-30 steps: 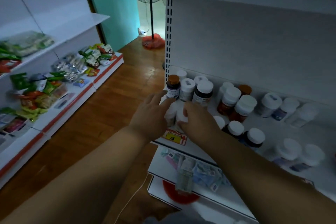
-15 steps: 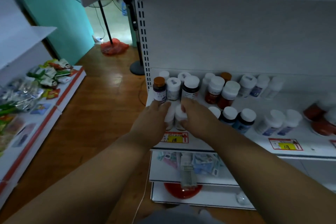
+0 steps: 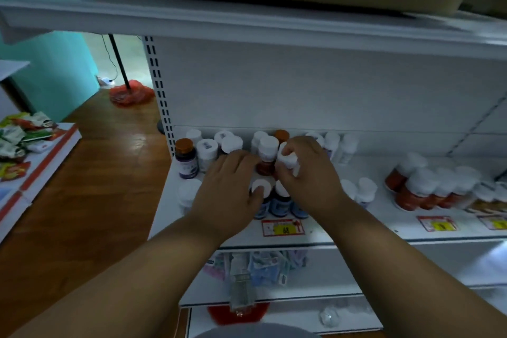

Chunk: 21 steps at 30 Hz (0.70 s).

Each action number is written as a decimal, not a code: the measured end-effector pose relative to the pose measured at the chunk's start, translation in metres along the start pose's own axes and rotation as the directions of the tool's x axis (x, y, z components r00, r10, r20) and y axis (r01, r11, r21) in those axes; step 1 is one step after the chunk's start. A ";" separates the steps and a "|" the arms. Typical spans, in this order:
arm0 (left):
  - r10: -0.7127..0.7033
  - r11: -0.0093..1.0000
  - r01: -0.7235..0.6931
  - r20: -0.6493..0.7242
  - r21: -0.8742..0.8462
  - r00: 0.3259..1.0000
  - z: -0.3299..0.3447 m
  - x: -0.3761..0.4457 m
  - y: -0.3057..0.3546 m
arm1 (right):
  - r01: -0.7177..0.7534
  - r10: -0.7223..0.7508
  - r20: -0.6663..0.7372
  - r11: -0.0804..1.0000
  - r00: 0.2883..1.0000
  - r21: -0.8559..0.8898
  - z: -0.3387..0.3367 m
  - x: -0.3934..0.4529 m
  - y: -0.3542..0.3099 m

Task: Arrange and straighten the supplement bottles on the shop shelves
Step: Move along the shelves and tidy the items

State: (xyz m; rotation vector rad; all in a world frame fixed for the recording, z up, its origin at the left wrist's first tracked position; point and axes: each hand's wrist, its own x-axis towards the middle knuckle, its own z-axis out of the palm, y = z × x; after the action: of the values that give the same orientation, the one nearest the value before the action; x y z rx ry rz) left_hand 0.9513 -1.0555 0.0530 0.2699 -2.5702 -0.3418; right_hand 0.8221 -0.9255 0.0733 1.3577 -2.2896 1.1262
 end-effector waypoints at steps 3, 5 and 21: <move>-0.019 1.000 0.019 -0.043 -0.010 0.999 0.020 0.023 0.026 | -0.093 0.094 0.057 0.995 0.994 -0.032 -0.022 0.007 0.043; -0.067 0.997 0.064 -0.060 -0.042 0.996 0.035 0.037 0.046 | -0.131 0.133 0.064 0.991 0.989 -0.034 -0.038 0.014 0.075; -0.152 0.987 0.152 0.001 -0.047 0.988 0.108 0.077 0.143 | 0.227 0.130 0.459 0.732 0.879 -0.642 -0.037 0.091 0.222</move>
State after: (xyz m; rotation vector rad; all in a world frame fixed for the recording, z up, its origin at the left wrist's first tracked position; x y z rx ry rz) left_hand 0.8115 -0.9198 0.0422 0.4500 -2.5414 -0.4569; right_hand 0.5831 -0.8970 0.0399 1.4430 -2.5555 -0.1684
